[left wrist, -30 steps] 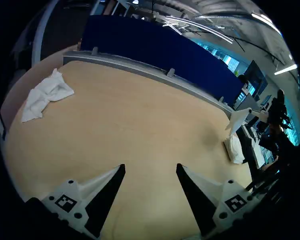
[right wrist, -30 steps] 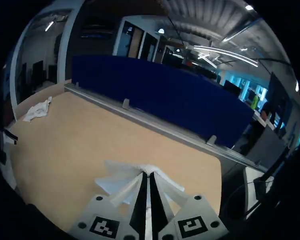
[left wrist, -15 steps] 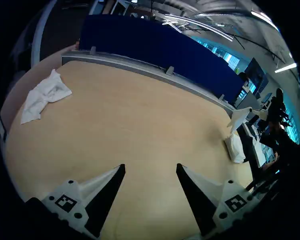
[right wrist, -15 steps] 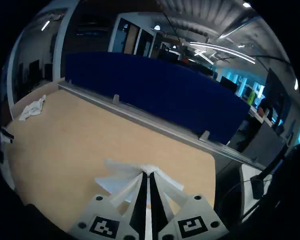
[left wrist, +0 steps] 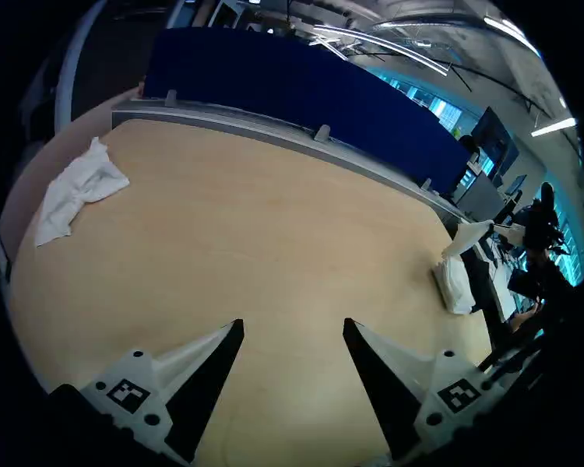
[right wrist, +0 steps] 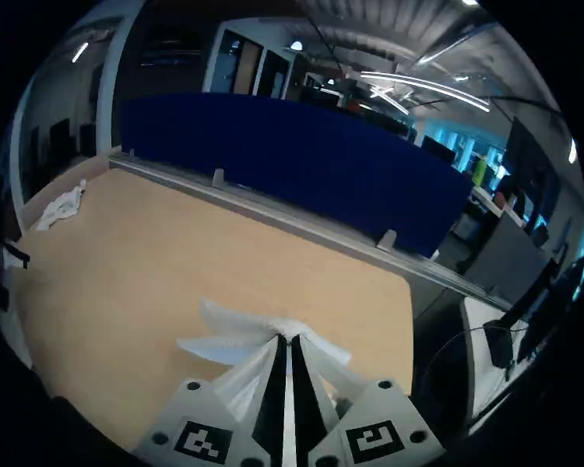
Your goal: Fold towel
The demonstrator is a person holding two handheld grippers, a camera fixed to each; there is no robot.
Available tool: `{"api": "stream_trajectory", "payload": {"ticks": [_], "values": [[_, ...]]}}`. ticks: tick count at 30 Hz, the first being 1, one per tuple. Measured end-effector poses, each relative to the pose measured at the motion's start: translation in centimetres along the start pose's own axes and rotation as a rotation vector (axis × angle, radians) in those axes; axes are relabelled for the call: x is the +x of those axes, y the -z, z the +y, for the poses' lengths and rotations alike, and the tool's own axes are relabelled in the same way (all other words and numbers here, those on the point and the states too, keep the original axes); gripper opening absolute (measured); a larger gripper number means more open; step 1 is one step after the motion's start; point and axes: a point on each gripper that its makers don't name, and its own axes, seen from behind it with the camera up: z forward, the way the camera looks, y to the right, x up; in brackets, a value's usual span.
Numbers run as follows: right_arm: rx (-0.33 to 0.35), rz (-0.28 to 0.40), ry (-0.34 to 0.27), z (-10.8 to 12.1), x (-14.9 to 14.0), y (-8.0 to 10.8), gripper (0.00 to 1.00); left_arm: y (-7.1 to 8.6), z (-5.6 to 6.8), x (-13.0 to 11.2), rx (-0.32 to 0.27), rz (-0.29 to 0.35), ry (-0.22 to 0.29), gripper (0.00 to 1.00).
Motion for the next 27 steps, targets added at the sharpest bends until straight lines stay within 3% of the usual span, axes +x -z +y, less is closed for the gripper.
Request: {"api": "stream_trajectory", "payload": {"ticks": [8, 15, 27], "values": [[-0.019, -0.033, -0.053, 1.0, -3.9, 1.9, 0.04, 0.0, 0.3, -0.1, -0.007, -0.003, -0.009, 0.95], [-0.042, -0.098, -0.104, 1.5, -9.3, 3.2, 0.04, 0.1, 0.3, -0.1, -0.005, -0.006, -0.009, 0.95], [-0.097, -0.191, -0.201, 2.0, -16.5, 3.6, 0.04, 0.1, 0.8, -0.2, -0.008, -0.014, -0.024, 0.95]]}}
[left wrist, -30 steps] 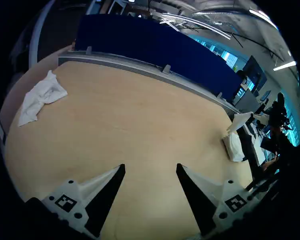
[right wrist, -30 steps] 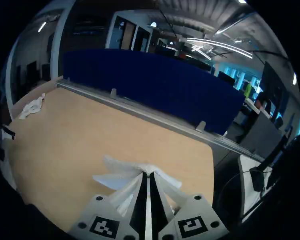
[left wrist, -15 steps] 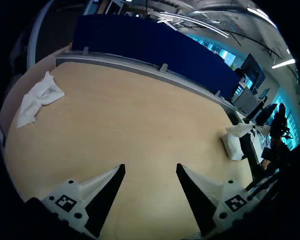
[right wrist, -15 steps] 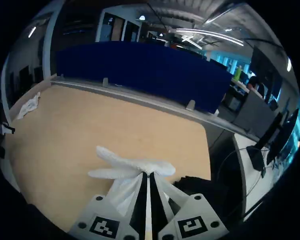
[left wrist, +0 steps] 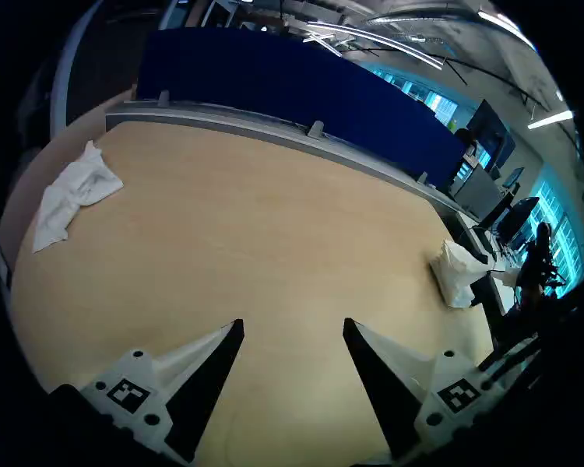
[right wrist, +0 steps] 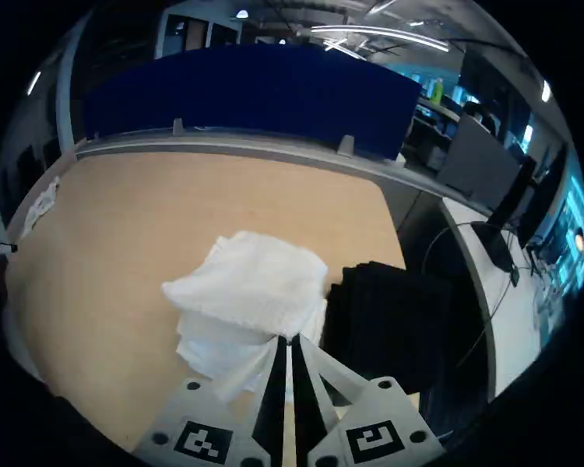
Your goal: Fold towel
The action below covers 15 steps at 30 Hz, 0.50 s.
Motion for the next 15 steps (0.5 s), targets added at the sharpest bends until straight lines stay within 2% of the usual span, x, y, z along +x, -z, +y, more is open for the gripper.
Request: {"api": "stream_trajectory", "payload": {"ticks": [9, 15], "values": [[-0.063, -0.069, -0.063, 1.2, -4.1, -1.4, 0.04, 0.2, -0.1, 0.0, 0.007, -0.003, -0.003, 0.95], [-0.08, -0.106, -0.094, 1.1, -5.8, -2.5, 0.04, 0.3, -0.2, -0.3, 0.011, -0.005, -0.008, 0.95]]}}
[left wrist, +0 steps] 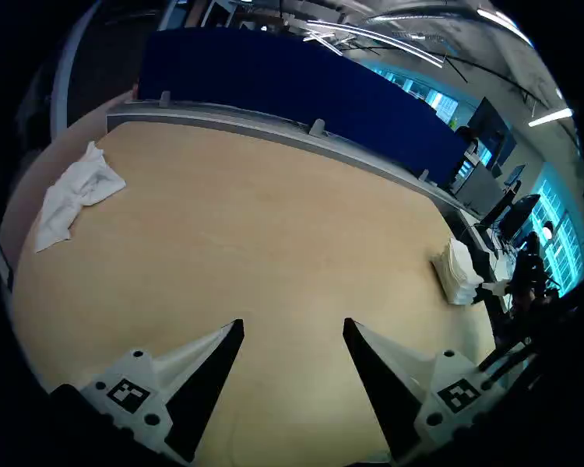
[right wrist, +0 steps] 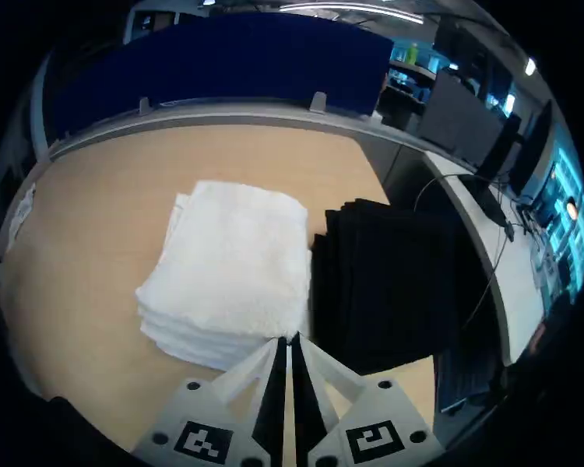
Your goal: Fold towel
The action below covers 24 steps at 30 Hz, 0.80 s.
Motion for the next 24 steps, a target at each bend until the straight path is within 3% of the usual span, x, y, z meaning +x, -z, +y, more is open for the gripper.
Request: {"api": "stream_trajectory", "payload": {"ticks": [12, 24], "values": [[-0.035, -0.051, -0.044, 0.1, -1.8, -2.0, 0.04, 0.1, 0.2, -0.3, 0.003, -0.002, -0.008, 0.95], [-0.052, 0.017, -0.051, 0.1, -1.0, 0.1, 0.15, 0.2, 0.5, -0.2, -0.005, 0.0, -0.009, 0.95]]}}
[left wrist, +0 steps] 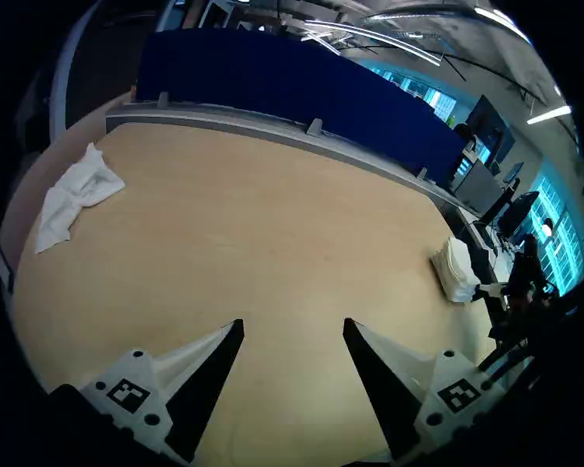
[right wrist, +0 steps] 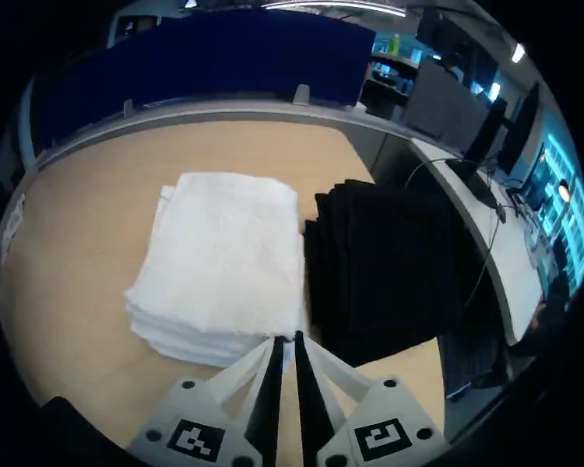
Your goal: Fold towel
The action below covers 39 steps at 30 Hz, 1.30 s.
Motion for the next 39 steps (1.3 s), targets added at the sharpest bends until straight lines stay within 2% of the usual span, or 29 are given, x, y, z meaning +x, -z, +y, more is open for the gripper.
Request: {"api": "stream_trajectory", "payload": {"ticks": [4, 8, 10, 12, 17, 24, 32, 39], "values": [[-0.003, 0.021, 0.004, 0.1, 0.4, 0.8, 0.22, 0.0, 0.3, 0.1, -0.007, 0.001, -0.001, 0.95], [0.005, 0.048, 0.012, -0.2, 1.1, 1.4, 0.57, 0.0, 0.5, 0.1, -0.013, 0.001, -0.002, 0.95], [0.023, 0.068, 0.017, -1.0, 1.7, 1.5, 0.82, 0.0, 0.5, 0.2, -0.015, 0.002, -0.003, 0.95], [0.046, 0.09, 0.022, -1.9, 2.5, 1.5, 1.0, 0.0, 0.6, 0.2, -0.015, 0.002, -0.004, 0.95], [0.086, 0.115, 0.032, -4.3, 3.9, 0.9, 1.0, 0.2, 0.5, 0.2, -0.012, 0.004, -0.004, 0.95], [0.12, 0.109, 0.061, -6.5, 4.3, -0.2, 1.0, 0.6, 0.0, 0.3, -0.001, 0.009, 0.002, 0.95], [0.127, 0.071, 0.069, -6.8, 2.9, -1.4, 1.0, 0.5, -0.6, 0.3, 0.009, 0.008, 0.008, 0.95], [0.127, 0.035, 0.114, -7.0, 1.0, -3.1, 1.0, 0.3, -0.8, 0.0, 0.015, 0.003, 0.006, 0.95]]}}
